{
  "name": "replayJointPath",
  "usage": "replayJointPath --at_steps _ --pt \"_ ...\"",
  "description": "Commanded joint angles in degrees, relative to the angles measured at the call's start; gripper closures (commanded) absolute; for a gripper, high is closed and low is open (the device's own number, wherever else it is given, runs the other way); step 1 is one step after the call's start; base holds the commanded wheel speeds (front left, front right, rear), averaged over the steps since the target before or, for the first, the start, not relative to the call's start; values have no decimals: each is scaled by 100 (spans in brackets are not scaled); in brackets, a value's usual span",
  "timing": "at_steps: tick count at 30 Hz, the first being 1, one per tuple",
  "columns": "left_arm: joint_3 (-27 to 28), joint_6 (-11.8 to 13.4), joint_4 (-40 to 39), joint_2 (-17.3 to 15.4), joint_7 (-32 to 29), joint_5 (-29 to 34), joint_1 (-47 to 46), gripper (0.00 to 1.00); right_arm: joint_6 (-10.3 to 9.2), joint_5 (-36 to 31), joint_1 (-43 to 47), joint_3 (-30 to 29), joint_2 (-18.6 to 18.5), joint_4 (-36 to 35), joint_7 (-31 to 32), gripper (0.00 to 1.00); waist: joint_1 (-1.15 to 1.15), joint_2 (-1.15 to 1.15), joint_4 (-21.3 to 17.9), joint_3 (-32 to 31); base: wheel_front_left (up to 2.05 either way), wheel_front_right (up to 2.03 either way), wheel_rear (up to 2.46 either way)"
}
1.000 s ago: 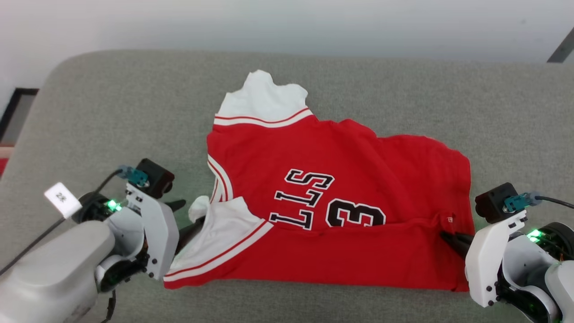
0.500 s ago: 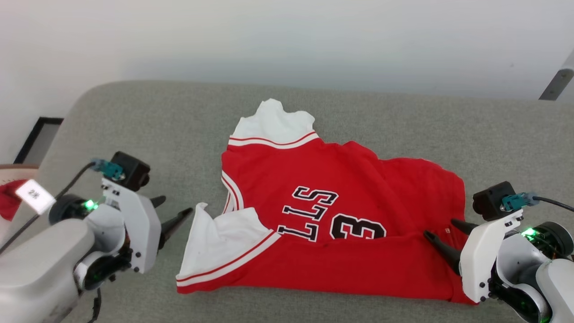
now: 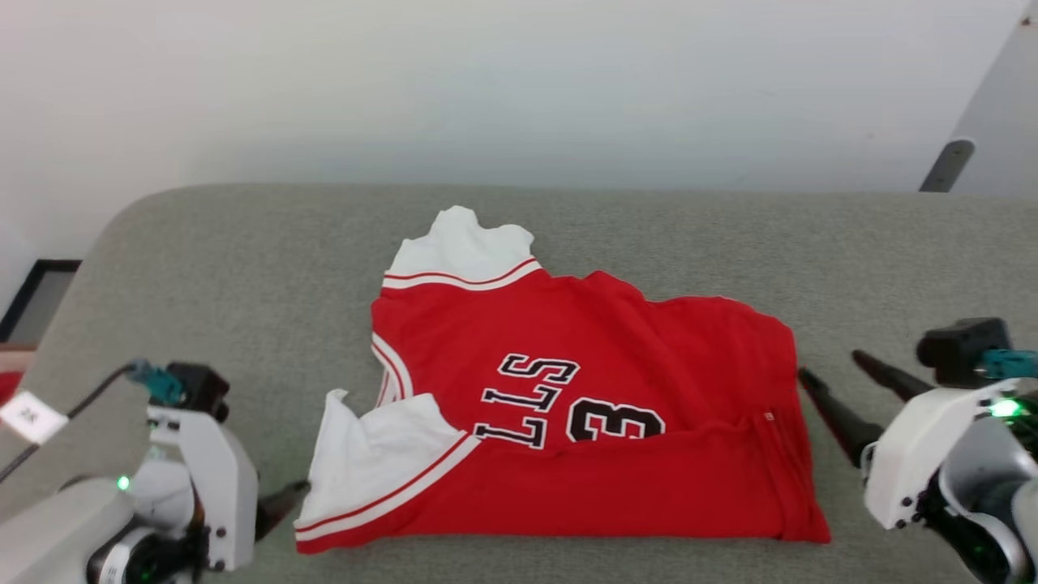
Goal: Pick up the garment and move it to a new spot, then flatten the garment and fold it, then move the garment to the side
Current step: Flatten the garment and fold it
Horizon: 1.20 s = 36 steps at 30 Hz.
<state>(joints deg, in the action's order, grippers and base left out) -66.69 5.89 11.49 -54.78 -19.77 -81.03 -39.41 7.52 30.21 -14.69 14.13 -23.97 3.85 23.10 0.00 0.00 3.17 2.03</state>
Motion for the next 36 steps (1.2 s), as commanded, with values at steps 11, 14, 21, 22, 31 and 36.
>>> replayJointPath --at_steps 11,14,21,22,31,36 --pt "-41 352 80 -137 -357 -630 536 0 -4 -373 805 -1099 407 -921 178 0 0 0 -500 90 0 0 0" --pt "-57 250 288 -48 -279 -597 591 0 -5 -449 1001 -1309 494 -1174 299 0 0 0 -570 139 0 0 0" --pt "-40 -7 893 223 -204 -700 642 0 -5 -514 1327 -1580 666 -1584 551 0 0 0 -679 253 0 0 0" --pt "-31 -40 981 263 -201 -706 628 0 -5 -513 1370 -1607 698 -1632 582 0 0 0 -683 271 0 0 0" --pt "-84 -331 1803 783 -396 -822 574 12 -4 -583 1516 -1639 841 -1963 969 0 0 0 -667 413 0 0 0" --pt "-141 -493 2044 951 -476 -717 462 100 -5 -520 1570 -1459 877 -2011 1548 0 0 0 -634 473 0 0 0"
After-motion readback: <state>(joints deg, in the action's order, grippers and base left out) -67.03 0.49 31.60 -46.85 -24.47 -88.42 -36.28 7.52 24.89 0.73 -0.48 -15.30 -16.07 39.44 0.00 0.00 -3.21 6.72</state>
